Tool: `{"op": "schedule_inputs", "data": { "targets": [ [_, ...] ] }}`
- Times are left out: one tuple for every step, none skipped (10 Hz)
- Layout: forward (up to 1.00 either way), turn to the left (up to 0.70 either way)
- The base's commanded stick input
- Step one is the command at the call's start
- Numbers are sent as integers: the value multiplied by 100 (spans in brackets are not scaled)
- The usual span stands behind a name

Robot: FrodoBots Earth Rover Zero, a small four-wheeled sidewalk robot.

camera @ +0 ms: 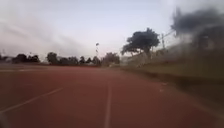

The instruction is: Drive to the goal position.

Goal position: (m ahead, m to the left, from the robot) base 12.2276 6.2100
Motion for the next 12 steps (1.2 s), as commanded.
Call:
{"op": "schedule_inputs", "data": {
  "targets": [
    [70,2],
    [70,2],
    [70,2],
    [70,2],
    [70,2],
    [70,2],
    [70,0],
    [70,0],
    [70,0],
    [70,0],
    [70,0],
    [70,0]
  ]
}}
